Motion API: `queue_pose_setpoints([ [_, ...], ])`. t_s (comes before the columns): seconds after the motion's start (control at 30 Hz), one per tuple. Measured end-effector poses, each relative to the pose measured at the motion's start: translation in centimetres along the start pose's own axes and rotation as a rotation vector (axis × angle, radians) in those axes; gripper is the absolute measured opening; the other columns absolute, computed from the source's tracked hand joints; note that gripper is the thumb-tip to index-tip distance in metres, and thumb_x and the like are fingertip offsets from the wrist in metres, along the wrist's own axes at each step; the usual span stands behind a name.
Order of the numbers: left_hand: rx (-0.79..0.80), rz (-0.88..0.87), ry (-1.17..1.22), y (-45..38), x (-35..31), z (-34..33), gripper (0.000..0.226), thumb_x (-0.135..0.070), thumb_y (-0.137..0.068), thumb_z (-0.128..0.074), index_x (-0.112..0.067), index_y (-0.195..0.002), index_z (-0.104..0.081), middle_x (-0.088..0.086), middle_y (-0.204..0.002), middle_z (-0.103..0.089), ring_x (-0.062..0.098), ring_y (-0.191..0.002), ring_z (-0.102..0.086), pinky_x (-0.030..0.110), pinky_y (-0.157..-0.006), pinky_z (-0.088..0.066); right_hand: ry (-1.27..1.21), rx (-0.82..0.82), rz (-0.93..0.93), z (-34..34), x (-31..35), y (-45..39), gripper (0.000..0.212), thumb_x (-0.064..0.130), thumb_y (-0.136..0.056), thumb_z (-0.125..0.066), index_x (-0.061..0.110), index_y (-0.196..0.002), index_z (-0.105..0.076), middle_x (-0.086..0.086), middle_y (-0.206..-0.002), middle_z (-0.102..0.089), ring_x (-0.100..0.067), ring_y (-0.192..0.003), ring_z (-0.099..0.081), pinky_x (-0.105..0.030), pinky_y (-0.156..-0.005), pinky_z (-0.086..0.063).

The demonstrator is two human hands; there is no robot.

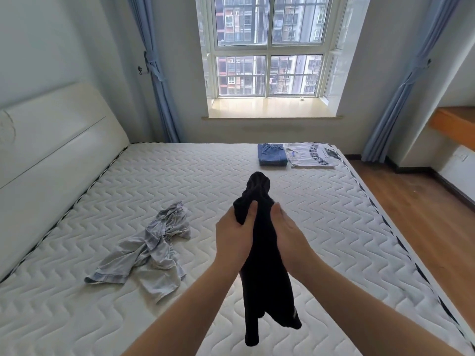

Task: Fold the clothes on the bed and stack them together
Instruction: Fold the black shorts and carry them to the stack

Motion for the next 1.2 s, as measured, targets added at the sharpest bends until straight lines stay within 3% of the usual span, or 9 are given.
queue_pose_setpoints([
  [0.13, 0.104, -0.012, 0.024, -0.3, -0.3, -0.1, 0.039, -0.076, -0.074, -0.044, -0.046, -0.095, -0.06, -0.025, -0.088, -0.069, -0.008, -0.088, -0.064, 0.021, -0.082, -0.053, -0.146, 0.244, -0.005, -0.6, 0.7, 0.1, 0.081, 0.08, -0.082, -0.013, 0.041, -0.151, -0.027, 0.018, -0.149, -0.044, -0.002, -0.137, -0.04, -0.016, -0.1, -0.041],
  [0.27, 0.271, -0.118, -0.064, -0.5, -0.6, 0.3, 0.045, -0.067, -0.068, -0.061, -0.05, -0.108, -0.051, -0.035, -0.095, -0.064, -0.019, -0.095, -0.058, 0.001, -0.075, -0.043, -0.292, 0.321, -0.053, 0.7, 1.3, -0.7, 0.087, 0.082, -0.082, -0.014, 0.034, -0.153, -0.026, 0.008, -0.152, -0.043, -0.009, -0.14, -0.039, -0.024, -0.107, -0.035],
  [0.4, 0.295, -0.21, -0.174, -1.3, -0.5, 0.4, 0.054, -0.05, -0.064, -0.072, -0.056, -0.11, -0.046, -0.041, -0.1, -0.061, -0.015, -0.098, -0.059, 0.004, -0.078, -0.046, -0.404, 0.381, -0.065, 1.6, 1.5, -1.3, 0.088, 0.079, -0.085, -0.017, 0.023, -0.151, -0.032, 0.002, -0.15, -0.046, -0.011, -0.138, -0.042, -0.023, -0.108, -0.041],
  [0.53, 0.207, -0.157, -0.103, -2.2, -0.2, 1.0, 0.033, -0.036, -0.069, -0.061, -0.046, -0.101, -0.055, -0.039, -0.092, -0.064, -0.013, -0.089, -0.062, 0.011, -0.076, -0.048, -0.315, 0.356, -0.046, 2.7, 0.7, -1.8, 0.076, 0.066, -0.095, -0.022, 0.016, -0.151, -0.033, 0.002, -0.151, -0.044, -0.01, -0.141, -0.038, -0.033, -0.12, -0.022],
  [0.67, 0.141, 0.272, 0.378, -3.3, 1.1, 1.8, 0.028, -0.022, -0.074, -0.056, -0.025, -0.097, -0.07, -0.003, -0.091, -0.076, 0.017, -0.087, -0.073, 0.034, -0.073, -0.058, 0.17, 0.195, 0.136, 3.8, 0.3, -1.7, 0.034, 0.026, -0.106, -0.037, 0.028, -0.137, -0.053, 0.012, -0.136, -0.06, -0.005, -0.128, -0.053, -0.034, -0.112, -0.038],
  [0.8, 0.128, 0.495, 0.62, -3.3, 1.5, 2.7, 0.026, -0.015, -0.082, -0.054, -0.011, -0.103, -0.068, 0.007, -0.091, -0.076, 0.018, -0.075, -0.073, 0.028, -0.059, -0.058, 0.283, -0.279, 0.207, 5.6, -0.1, -2.2, 0.03, 0.031, -0.096, -0.061, 0.039, -0.124, -0.056, 0.015, -0.13, -0.061, -0.004, -0.118, -0.057, -0.039, -0.109, -0.043],
  [0.93, 0.216, 0.546, 0.681, -2.5, 2.0, 2.6, 0.024, -0.016, -0.083, -0.053, -0.012, -0.094, -0.074, 0.01, -0.093, -0.075, 0.021, -0.078, -0.073, 0.032, -0.066, -0.059, 0.308, -0.019, 0.051, 6.1, -1.4, -3.3, 0.068, 0.048, -0.085, -0.069, 0.039, -0.144, -0.036, 0.014, -0.149, -0.044, -0.009, -0.133, -0.045, -0.038, -0.112, -0.037],
  [1.03, 0.33, 0.543, 0.717, -2.0, 1.6, 2.3, 0.028, -0.017, -0.081, -0.052, -0.013, -0.084, -0.079, 0.013, -0.095, -0.074, 0.023, -0.082, -0.072, 0.033, -0.069, -0.059, 0.24, 0.058, 0.046, 6.2, -1.4, -3.6, 0.05, 0.046, -0.075, -0.072, 0.033, -0.121, -0.061, 0.011, -0.119, -0.069, -0.01, -0.111, -0.065, -0.031, -0.097, -0.052],
  [1.2, 0.403, 0.198, 0.445, -2.4, 1.2, 4.1, 0.038, -0.02, -0.079, -0.056, -0.024, -0.116, -0.065, -0.002, -0.109, -0.073, 0.017, -0.102, -0.069, 0.022, -0.076, -0.056, 0.16, -0.074, 0.129, 6.7, -0.6, -3.8, 0.047, 0.044, -0.063, -0.079, 0.028, -0.107, -0.07, 0.007, -0.107, -0.074, -0.011, -0.099, -0.07, -0.021, -0.079, -0.054],
])
Point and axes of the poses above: each hand's wrist, its own y-axis away from the middle knuckle, its own z-axis out of the back of the hand, x = y × z, the point moved 3 cm from there along -y, towards the middle knuckle
